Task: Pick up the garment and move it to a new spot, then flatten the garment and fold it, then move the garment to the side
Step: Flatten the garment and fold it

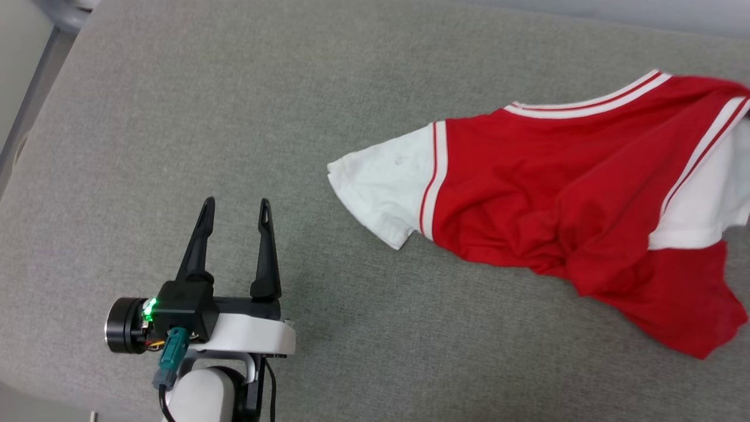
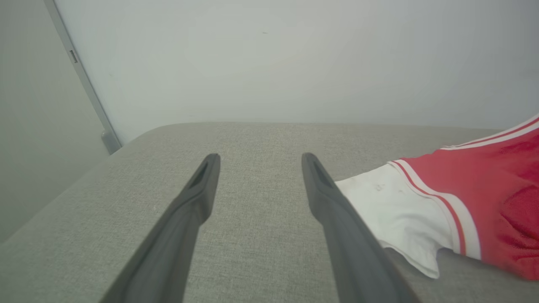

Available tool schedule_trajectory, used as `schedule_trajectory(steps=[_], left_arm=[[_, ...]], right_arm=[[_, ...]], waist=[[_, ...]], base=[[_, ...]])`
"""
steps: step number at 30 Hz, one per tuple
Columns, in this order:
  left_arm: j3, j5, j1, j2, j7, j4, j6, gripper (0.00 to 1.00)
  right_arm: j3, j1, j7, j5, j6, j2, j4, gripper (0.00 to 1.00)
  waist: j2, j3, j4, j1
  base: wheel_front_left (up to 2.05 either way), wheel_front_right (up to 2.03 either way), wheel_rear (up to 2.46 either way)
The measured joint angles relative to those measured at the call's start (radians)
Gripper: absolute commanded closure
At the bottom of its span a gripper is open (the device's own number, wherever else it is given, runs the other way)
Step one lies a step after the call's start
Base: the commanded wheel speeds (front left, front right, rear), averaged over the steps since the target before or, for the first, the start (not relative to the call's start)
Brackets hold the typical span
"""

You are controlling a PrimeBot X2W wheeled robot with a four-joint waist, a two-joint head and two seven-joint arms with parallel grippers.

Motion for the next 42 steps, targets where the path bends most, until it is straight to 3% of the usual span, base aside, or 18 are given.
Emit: schedule_trajectory(steps=[5,11,18,22,23,24,28,33,39,42], left_arm=[[-0.025,-0.013,-0.041,-0.004,0.000,0.002,0.002,0.00],[-0.045,-0.040,-0.083,-0.006,0.000,0.002,0.018,0.00],[-0.062,-0.058,-0.099,-0.007,0.000,0.006,0.034,0.00],[-0.045,-0.056,-0.100,-0.007,0.000,0.018,0.035,0.00],[-0.040,-0.052,-0.097,-0.007,0.000,0.021,0.034,0.00],[-0.034,-0.051,-0.093,-0.007,0.000,0.024,0.030,0.00],[-0.009,-0.038,-0.078,-0.007,0.000,0.025,0.021,0.00],[0.023,-0.018,-0.042,-0.007,0.000,0.018,0.009,0.00],[0.035,-0.002,-0.020,-0.007,0.000,0.005,0.000,0.00],[0.038,0.000,-0.009,-0.007,0.000,0.001,-0.006,0.00]], right_arm=[[0.054,-0.116,0.048,-0.094,0.000,0.028,0.087,1.00],[0.105,-0.218,0.017,-0.137,0.000,0.118,0.219,1.00],[0.176,-0.225,0.017,-0.105,0.000,0.174,0.366,1.00],[0.185,-0.221,-0.062,-0.055,0.000,0.188,0.407,1.00],[0.182,-0.214,-0.090,-0.044,0.000,0.190,0.413,0.39],[0.172,-0.206,-0.121,-0.025,0.000,0.192,0.418,0.00],[0.132,-0.171,-0.278,0.030,0.000,0.183,0.389,0.00],[0.045,-0.100,-0.424,0.122,0.000,0.126,0.319,0.00],[-0.071,-0.063,-0.465,0.172,0.000,0.016,0.247,0.00],[-0.103,-0.044,-0.423,0.187,0.000,-0.015,0.216,0.00]], waist=[[0.0000,0.066,0.033,0.0001],[0.0000,0.139,0.069,0.0001],[0.0000,0.169,0.094,0.0001],[0.0000,0.152,0.084,0.0001],[0.0000,0.146,0.080,0.0001],[0.0000,0.138,0.076,0.0001],[0.0000,0.100,0.060,0.0000],[0.0000,0.049,0.029,0.0000],[0.0000,0.011,-0.007,0.0000],[0.0000,0.006,-0.015,-0.0001]], base=[[0.00,0.00,0.00],[0.00,0.00,0.00],[0.00,0.00,0.00],[0.00,0.00,0.00],[0.00,0.00,0.00],[0.00,0.00,0.00],[0.00,0.00,0.00],[0.00,0.00,0.00],[0.00,0.00,0.00],[0.00,0.00,0.00]])
